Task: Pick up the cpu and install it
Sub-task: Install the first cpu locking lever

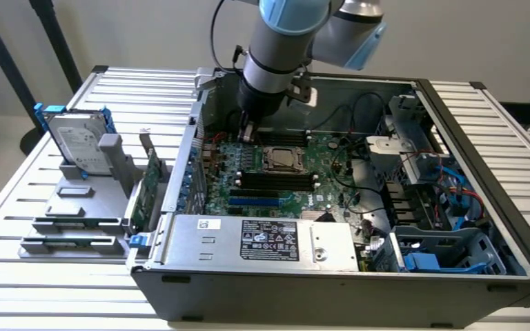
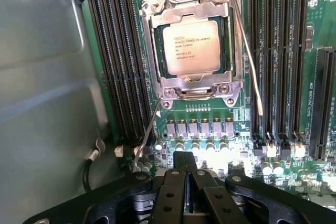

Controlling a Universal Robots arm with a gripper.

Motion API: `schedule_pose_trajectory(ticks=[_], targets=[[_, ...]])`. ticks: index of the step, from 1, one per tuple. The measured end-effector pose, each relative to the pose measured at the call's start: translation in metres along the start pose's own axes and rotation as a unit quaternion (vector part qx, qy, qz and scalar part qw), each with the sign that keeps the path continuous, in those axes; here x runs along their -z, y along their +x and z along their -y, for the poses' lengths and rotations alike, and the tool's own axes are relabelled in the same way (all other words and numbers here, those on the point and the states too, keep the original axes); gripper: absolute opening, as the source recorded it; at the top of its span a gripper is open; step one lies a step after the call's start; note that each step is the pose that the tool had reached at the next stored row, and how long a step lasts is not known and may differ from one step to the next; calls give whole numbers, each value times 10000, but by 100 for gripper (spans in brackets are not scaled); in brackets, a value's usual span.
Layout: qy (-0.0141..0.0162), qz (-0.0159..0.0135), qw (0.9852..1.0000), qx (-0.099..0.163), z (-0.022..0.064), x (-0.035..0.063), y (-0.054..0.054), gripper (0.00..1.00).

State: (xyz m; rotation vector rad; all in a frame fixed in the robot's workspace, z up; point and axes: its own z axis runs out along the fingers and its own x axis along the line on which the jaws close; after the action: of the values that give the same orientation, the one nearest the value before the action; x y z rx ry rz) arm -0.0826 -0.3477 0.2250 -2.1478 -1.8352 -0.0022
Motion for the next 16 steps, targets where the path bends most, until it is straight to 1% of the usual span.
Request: schedule_pose_trajectory(ticks=[1,7,9,12,16], targets=[[-5,-30,10000,-36,4,-1,-1,11],[-36,-251,9993,-279,16,-4,-3,11],[-47,-322,9988,-364,19,-4,-3,11],[-64,-415,9980,-481,30,5,-3,11],[-76,-552,9966,-605,55,39,2,11]])
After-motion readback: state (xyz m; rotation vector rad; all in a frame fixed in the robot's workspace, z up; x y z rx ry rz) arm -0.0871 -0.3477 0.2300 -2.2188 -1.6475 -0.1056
